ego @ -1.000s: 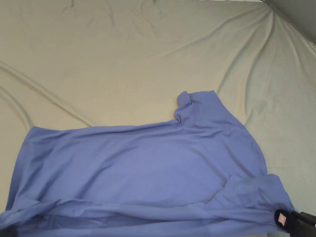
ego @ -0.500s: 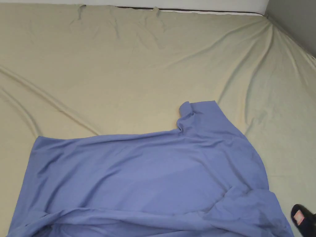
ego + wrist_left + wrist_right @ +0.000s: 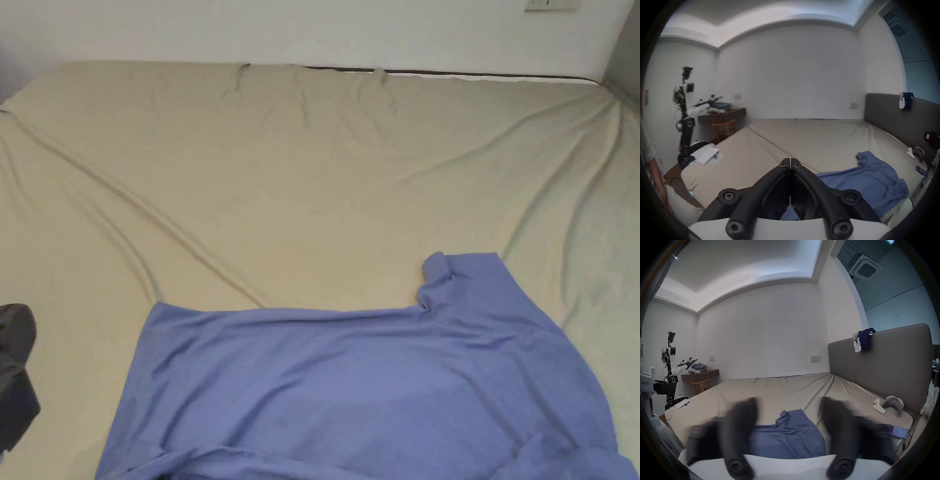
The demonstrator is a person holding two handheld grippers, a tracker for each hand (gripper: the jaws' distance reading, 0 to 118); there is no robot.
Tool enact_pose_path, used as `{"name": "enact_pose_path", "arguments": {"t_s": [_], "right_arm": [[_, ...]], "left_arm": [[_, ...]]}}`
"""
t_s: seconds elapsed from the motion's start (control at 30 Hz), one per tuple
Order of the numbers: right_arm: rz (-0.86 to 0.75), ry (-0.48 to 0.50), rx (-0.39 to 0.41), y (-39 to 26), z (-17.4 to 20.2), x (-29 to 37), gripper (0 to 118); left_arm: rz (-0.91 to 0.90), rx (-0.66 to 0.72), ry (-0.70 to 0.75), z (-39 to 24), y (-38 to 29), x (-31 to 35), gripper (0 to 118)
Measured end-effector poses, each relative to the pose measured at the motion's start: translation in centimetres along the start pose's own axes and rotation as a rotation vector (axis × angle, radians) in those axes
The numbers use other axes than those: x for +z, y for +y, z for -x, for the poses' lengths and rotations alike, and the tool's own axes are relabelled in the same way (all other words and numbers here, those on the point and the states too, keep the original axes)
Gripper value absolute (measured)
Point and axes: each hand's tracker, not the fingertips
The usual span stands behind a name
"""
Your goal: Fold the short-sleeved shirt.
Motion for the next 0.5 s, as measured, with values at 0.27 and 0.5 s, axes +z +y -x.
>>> {"name": "enact_pose_path", "arguments": {"t_s": [0.27,0.5], "right_arm": [[0.107,0.112,-0.157,2.6,2.2,-1.7,0],[0.145,0.119,-0.199,1.1,-0.3,-3.3,0]], "left_arm": [[0.090,-0.034,-0.051,-1.4,-1.7,-6.9,0],[0.389,-0.070,-0.081,-0.1,-3.5,-21.5,0]]}}
